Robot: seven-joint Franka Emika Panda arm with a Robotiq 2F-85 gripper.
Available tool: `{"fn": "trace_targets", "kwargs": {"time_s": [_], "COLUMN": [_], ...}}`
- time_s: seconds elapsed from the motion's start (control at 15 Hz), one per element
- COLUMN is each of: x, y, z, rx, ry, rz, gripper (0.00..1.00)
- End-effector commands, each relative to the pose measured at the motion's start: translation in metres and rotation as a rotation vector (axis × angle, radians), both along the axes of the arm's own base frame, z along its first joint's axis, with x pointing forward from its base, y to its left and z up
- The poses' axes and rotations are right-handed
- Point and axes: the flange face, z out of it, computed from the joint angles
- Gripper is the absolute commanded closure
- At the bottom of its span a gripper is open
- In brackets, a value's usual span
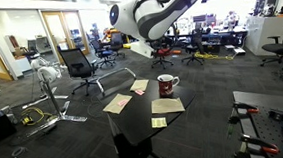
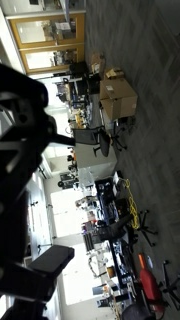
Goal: Place the pen on the table into the mug
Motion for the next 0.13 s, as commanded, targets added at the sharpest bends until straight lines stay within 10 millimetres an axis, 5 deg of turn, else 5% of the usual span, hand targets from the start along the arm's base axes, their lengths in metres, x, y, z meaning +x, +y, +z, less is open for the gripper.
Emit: {"fn": "trace_targets", "kwargs": {"time_s": [0.0,0.07], "x": [0.0001,0.0], "y": [0.0006,0.0005], "z": [0.0004,0.0002], "rx": [0.0,0.0], "ry": [0.001,0.001], "rz": [-0.001,-0.001], "gripper": [0.0,0.0]}}
